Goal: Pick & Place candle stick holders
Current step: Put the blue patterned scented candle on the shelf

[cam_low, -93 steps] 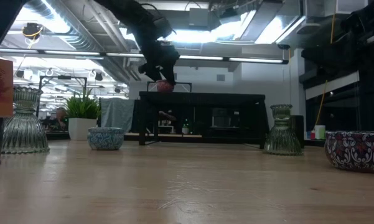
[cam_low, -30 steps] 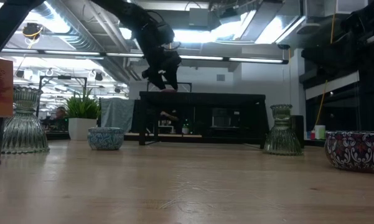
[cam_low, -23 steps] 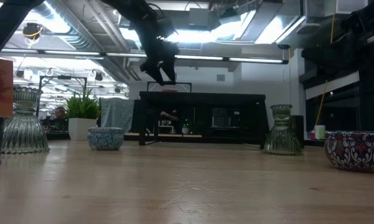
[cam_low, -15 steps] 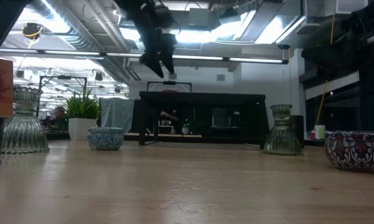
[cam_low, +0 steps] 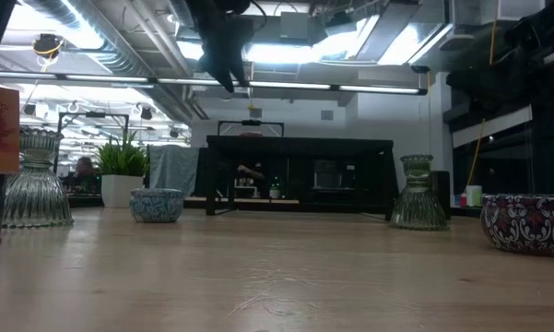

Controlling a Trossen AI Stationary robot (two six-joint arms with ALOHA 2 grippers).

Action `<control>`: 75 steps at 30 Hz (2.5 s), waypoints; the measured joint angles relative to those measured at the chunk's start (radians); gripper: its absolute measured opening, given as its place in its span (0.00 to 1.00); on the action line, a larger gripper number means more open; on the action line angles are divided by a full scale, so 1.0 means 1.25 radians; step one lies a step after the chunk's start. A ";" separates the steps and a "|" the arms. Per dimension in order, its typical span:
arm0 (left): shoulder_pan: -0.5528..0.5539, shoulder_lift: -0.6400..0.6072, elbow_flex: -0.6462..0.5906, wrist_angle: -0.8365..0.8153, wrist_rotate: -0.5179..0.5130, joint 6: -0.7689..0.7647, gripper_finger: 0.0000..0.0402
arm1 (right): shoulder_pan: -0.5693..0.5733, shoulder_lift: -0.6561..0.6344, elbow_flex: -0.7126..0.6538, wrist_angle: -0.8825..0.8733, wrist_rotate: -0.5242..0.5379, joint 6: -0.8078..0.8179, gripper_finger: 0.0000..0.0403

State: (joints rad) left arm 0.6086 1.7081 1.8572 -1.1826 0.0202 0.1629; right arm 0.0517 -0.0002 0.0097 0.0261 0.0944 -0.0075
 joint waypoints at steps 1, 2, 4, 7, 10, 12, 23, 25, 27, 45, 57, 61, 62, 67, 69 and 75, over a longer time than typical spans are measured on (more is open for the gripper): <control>-0.007 0.000 0.000 -0.018 0.000 0.004 0.88 | 0.000 0.000 0.000 0.000 0.000 0.000 0.00; -0.014 0.000 0.000 -0.034 0.001 0.006 0.88 | 0.000 0.000 0.000 0.000 0.000 0.000 0.00; -0.028 0.000 -0.001 -0.055 0.001 0.006 0.88 | 0.000 0.000 0.000 0.000 0.000 0.000 0.00; -0.046 0.000 -0.017 -0.071 0.002 -0.015 0.88 | 0.000 0.000 0.000 0.000 0.000 0.000 0.00; -0.062 0.000 -0.042 -0.101 0.007 -0.041 0.88 | 0.000 0.000 0.000 0.000 0.000 0.000 0.00; -0.077 0.000 -0.058 -0.117 0.007 -0.052 0.88 | 0.000 0.000 0.000 0.000 0.000 0.000 0.00; -0.205 0.000 -0.070 -0.123 0.008 -0.195 0.88 | 0.000 0.000 0.000 0.000 0.000 0.000 0.00; -0.229 0.000 -0.070 -0.123 0.008 -0.219 0.88 | 0.000 0.000 0.000 0.000 0.000 0.000 0.00; -0.251 0.000 -0.070 -0.123 0.008 -0.237 0.88 | 0.000 0.000 0.000 0.000 0.000 0.000 0.00; -0.438 -0.181 -0.332 -0.025 -0.071 -0.423 0.98 | 0.000 0.000 0.000 0.000 0.000 0.000 0.00; -0.475 -0.172 -0.420 0.023 -0.109 -0.538 0.98 | 0.000 0.000 0.000 0.000 0.000 0.000 0.00; -0.475 -0.162 -0.421 0.031 -0.123 -0.559 0.98 | 0.000 0.000 0.000 0.000 0.000 0.000 0.00; -0.475 -0.160 -0.422 0.028 -0.123 -0.561 0.98 | 0.000 0.000 0.000 0.000 0.000 0.000 0.00; -0.477 -0.141 -0.422 0.031 -0.122 -0.562 0.98 | 0.000 0.000 0.000 0.000 0.000 0.000 0.00; -0.477 -0.128 -0.421 0.034 -0.120 -0.567 0.98 | 0.000 0.000 0.000 0.000 0.000 0.000 0.00; -0.477 -0.074 -0.421 0.028 -0.099 -0.566 1.00 | 0.000 0.000 0.000 0.000 0.000 0.000 0.00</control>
State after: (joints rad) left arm 0.0128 1.6152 1.3306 -1.1475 -0.1038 -0.5446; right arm 0.0517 -0.0002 0.0093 0.0257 0.0945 -0.0078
